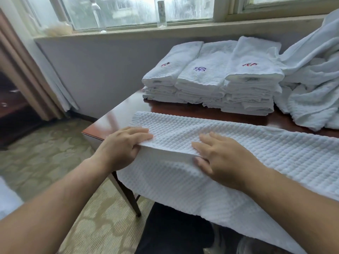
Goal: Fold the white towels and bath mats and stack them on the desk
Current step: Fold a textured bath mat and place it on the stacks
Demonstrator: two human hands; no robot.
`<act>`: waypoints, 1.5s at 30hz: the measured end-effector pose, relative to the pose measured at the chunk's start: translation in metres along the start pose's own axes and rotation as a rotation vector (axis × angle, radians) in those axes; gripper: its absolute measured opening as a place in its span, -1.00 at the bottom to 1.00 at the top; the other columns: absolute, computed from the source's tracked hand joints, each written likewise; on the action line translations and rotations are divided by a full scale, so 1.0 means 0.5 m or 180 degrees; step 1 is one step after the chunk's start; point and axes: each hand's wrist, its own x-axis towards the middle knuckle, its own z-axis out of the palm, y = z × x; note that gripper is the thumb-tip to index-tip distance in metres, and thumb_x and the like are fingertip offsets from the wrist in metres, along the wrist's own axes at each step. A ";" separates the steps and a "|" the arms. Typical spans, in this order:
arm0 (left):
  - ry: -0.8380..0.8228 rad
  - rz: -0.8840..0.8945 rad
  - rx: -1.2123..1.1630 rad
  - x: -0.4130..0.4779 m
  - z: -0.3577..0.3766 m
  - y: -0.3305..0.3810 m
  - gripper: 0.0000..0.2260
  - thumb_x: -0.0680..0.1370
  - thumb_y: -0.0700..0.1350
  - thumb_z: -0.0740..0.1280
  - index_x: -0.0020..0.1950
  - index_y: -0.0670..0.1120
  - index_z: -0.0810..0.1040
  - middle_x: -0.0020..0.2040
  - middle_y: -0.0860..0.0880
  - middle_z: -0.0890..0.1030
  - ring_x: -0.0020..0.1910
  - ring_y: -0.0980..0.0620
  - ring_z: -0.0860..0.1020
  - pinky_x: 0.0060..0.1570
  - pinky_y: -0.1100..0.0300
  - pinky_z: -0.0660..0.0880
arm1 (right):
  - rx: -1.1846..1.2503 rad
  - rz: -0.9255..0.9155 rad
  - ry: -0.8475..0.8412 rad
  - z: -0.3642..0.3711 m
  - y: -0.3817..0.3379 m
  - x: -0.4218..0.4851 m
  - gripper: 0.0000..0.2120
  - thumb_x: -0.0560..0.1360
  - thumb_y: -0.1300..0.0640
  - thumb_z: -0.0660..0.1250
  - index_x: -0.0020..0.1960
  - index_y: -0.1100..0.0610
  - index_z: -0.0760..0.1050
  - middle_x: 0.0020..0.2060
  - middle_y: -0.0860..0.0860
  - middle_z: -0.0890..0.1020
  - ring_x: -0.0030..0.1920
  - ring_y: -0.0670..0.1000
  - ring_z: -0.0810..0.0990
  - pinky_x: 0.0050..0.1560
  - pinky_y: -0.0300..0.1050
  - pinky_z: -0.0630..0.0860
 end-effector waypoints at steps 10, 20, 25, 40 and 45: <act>0.0945 0.0206 0.0422 -0.024 0.047 0.004 -0.87 0.57 -0.18 0.28 -0.12 -0.14 0.61 0.12 -0.05 0.70 0.03 -0.11 0.69 -0.28 0.02 0.63 | 0.0242 -0.0456 0.1220 0.022 0.014 -0.016 -0.60 0.66 -0.02 0.06 -0.10 0.13 0.58 -0.20 0.00 0.68 -0.18 0.11 0.67 -0.20 0.06 0.56; 0.0296 -0.0557 -0.0813 -0.003 -0.033 0.040 -0.52 0.44 0.05 0.08 0.27 0.03 0.59 0.27 0.07 0.62 0.21 0.03 0.58 0.10 0.07 0.50 | 0.1379 -0.0093 0.0613 -0.033 0.026 -0.026 -0.42 0.60 -0.30 -0.11 -0.25 0.06 0.46 -0.27 -0.07 0.58 -0.14 -0.05 0.57 -0.07 0.04 0.52; -0.0425 -0.1338 -0.1156 0.117 -0.029 0.129 -0.53 0.58 0.04 0.14 0.50 0.08 0.38 0.49 0.02 0.41 0.48 0.02 0.33 0.45 0.08 0.24 | 0.0065 0.1845 -0.0194 -0.045 0.067 -0.018 -0.28 0.56 -0.37 -0.13 0.49 0.04 0.35 0.47 0.16 0.34 0.44 0.26 0.27 0.43 0.20 0.25; -0.1303 -0.1088 0.0055 0.231 0.118 0.084 -0.24 0.50 0.51 -0.16 0.63 0.20 -0.13 0.65 0.04 -0.15 0.62 0.02 -0.17 0.57 -0.10 -0.16 | 0.0534 0.2017 -0.0409 0.041 0.156 0.040 -0.15 0.43 -0.54 -0.29 0.62 -0.17 -0.27 0.63 0.10 -0.22 0.60 0.24 -0.28 0.56 0.25 -0.24; -0.1040 -0.1158 0.0028 0.239 0.102 0.111 -0.44 0.66 0.26 -0.02 0.63 0.10 0.10 0.65 -0.03 0.07 0.62 -0.03 -0.01 0.57 -0.09 -0.04 | 0.0741 0.1913 -0.0256 0.034 0.161 0.036 -0.21 0.52 -0.47 -0.20 0.64 -0.13 -0.19 0.64 0.10 -0.18 0.60 0.24 -0.28 0.57 0.23 -0.26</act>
